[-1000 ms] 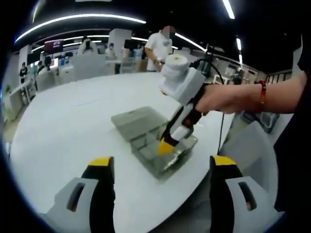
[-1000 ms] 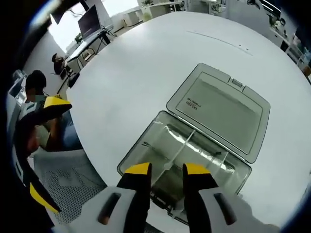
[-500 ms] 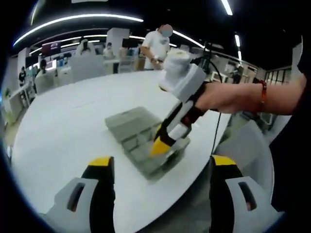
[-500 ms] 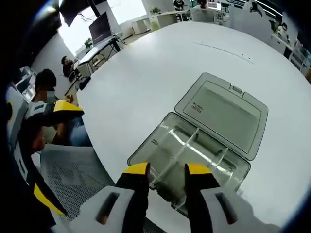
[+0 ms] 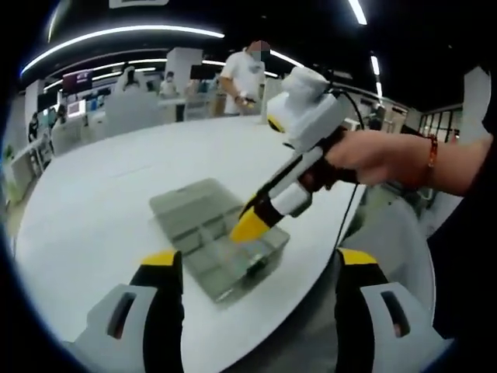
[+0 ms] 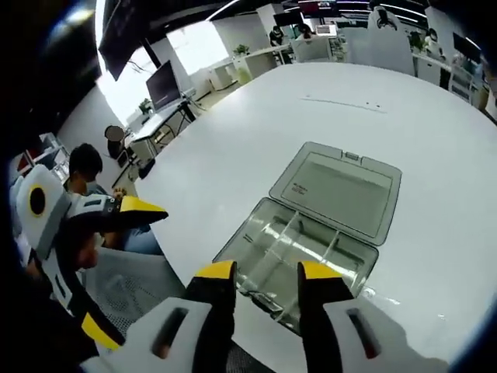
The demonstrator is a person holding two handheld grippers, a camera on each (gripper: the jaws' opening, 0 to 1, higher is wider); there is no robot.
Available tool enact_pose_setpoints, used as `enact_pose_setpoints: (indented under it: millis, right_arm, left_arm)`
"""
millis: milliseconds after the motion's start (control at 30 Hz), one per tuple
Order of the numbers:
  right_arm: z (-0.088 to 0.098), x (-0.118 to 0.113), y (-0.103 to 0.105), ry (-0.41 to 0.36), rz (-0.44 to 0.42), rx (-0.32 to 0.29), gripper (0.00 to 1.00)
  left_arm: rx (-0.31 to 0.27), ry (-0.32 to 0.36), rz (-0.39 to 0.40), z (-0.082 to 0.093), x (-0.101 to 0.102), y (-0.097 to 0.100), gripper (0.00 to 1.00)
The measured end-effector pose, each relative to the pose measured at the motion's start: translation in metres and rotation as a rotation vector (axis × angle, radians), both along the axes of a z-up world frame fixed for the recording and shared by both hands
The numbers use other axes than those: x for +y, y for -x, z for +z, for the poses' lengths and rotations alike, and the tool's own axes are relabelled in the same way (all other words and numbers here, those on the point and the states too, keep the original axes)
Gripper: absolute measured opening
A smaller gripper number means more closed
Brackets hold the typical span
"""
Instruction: Insert the divider into the dual guide fixture by aligning both edges with the guide slots and pushing it downward to the bottom, including one-sided entry, uneven engagement, binding, and posture correction.
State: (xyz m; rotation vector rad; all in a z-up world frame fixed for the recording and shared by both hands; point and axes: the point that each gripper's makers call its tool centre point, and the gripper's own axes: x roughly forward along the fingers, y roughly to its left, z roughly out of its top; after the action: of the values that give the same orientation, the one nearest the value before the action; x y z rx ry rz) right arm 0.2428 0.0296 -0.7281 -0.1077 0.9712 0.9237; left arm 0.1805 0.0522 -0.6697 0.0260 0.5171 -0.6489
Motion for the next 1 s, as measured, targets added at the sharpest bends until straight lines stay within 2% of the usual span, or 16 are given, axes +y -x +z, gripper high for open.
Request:
enact_pose_setpoints:
  millis: [300,800,1000]
  right_arm:
    - [0.009,-0.019,0.009,-0.028,-0.018,-0.022,0.31]
    - [0.022,-0.055,0.011,-0.083,-0.099,-0.057,0.35]
    - [0.026,-0.069,0.01,-0.083,-0.122,-0.08,0.34]
  left_arm:
    - [-0.003,-0.001,-0.048,0.002,-0.021,0.002,0.8]
    - [-0.003,-0.002,-0.097,0.003,-0.052,0.005,0.8]
    - [-0.007,-0.003,-0.115,0.005,-0.06,0.006,0.8]
